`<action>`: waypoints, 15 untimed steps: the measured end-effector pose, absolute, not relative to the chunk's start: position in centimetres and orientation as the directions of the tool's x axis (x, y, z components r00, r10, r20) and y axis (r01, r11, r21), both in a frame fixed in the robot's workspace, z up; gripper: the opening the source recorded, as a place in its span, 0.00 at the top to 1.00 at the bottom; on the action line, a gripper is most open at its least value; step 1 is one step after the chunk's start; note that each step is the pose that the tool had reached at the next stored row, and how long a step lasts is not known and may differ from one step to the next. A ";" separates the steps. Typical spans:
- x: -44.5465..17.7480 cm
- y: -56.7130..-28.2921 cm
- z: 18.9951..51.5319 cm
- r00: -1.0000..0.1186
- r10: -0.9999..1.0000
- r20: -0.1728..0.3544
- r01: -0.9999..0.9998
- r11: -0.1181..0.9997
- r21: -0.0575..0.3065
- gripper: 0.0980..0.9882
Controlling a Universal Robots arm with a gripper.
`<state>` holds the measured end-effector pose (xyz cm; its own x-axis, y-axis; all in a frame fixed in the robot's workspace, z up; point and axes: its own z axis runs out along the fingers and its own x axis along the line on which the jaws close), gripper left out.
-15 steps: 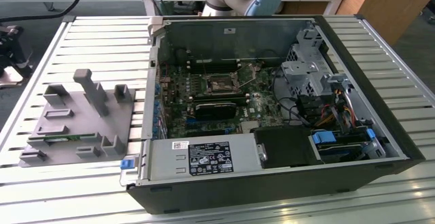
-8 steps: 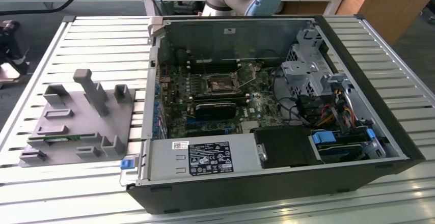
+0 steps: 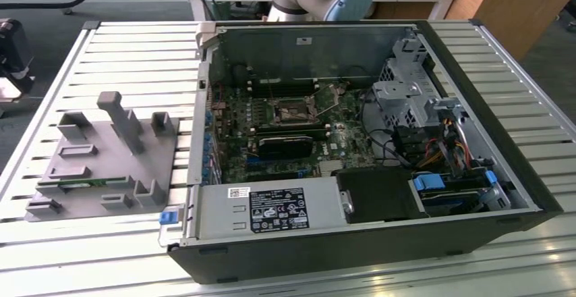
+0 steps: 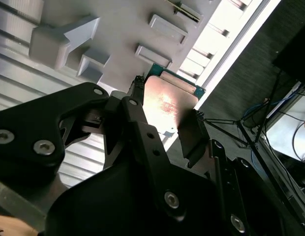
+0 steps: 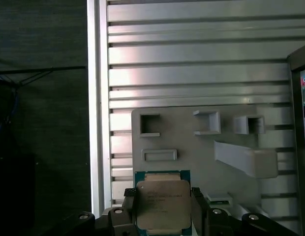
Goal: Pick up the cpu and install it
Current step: 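Pick up the cpu and move it towards the insertion slot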
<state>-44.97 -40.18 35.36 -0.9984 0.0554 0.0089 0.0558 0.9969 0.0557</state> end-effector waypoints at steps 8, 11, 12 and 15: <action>-45.0 -40.1 36.2 -0.998 0.055 0.009 0.056 0.997 0.056 0.52; -45.0 -40.1 36.5 -0.998 0.055 0.009 0.056 0.997 0.056 0.52; -45.0 -40.1 36.6 -0.998 0.055 0.009 0.056 0.997 0.056 0.52; -45.0 -40.1 36.9 -0.998 0.055 0.009 0.056 0.997 0.056 0.52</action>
<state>-44.97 -40.13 36.88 -0.9984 0.0553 0.0088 0.0558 0.9969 0.0557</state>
